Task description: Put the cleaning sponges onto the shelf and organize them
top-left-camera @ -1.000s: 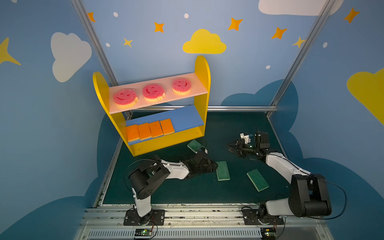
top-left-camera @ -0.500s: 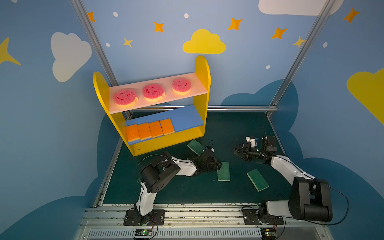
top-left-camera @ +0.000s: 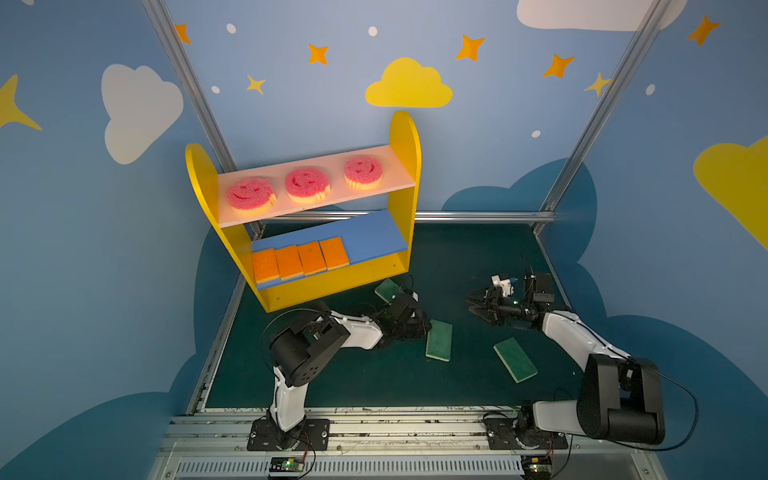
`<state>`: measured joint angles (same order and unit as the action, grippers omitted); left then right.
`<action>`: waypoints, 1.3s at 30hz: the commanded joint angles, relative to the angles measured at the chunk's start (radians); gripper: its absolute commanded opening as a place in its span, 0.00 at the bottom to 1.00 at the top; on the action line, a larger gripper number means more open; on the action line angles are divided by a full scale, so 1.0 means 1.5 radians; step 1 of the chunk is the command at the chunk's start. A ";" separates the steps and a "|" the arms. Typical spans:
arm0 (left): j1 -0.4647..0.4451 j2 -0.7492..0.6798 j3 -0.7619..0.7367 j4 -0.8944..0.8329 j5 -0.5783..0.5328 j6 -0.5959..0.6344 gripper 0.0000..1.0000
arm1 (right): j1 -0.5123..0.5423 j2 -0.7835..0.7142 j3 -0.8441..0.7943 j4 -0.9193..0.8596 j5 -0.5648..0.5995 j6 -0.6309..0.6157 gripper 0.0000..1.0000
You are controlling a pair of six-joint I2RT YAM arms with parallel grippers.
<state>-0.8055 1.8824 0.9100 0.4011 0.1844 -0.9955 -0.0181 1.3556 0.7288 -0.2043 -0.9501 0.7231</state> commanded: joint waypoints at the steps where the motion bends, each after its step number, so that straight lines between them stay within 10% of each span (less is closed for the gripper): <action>1: 0.030 -0.061 -0.010 0.007 0.056 0.008 0.03 | 0.004 -0.017 0.003 -0.020 0.007 -0.020 0.59; 18: 0.168 -0.196 -0.114 0.039 0.219 -0.022 0.03 | 0.193 0.121 0.093 0.128 0.011 0.055 0.43; 31: 0.242 -0.275 -0.151 0.039 0.272 -0.045 0.03 | 0.279 0.220 0.183 0.192 -0.016 0.090 0.50; 39: 0.256 -0.284 -0.153 0.043 0.285 -0.052 0.03 | 0.296 0.252 0.210 0.220 -0.025 0.120 0.31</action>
<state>-0.4316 1.4780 0.6914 0.4503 0.5846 -1.0679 0.4217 1.7233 1.0145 0.0940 -0.9707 0.8841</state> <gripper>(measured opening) 0.047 0.331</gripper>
